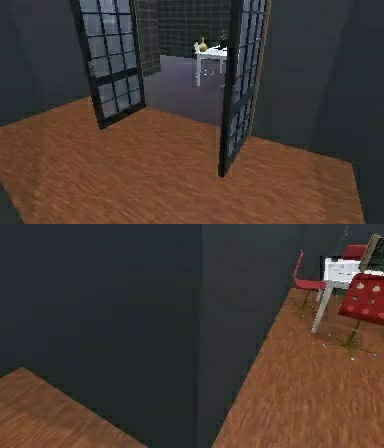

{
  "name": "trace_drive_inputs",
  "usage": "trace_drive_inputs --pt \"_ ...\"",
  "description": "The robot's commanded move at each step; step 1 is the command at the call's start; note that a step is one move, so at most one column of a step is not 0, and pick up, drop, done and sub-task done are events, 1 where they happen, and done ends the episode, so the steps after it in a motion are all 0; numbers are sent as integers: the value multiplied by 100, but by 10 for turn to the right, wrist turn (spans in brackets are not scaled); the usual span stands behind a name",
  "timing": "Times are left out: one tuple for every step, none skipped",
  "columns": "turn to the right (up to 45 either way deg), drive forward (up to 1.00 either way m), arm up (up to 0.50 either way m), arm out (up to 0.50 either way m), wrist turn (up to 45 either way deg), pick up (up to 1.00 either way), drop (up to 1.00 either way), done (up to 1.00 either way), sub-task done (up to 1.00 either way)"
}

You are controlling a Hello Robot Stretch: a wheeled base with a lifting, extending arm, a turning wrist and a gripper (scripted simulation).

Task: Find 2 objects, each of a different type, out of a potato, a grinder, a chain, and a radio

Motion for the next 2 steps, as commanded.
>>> trace_drive_inputs --pt "450 0 0 0 0 0 0 0 0" --pt "450 0 0 0 0 0 0 0 0"
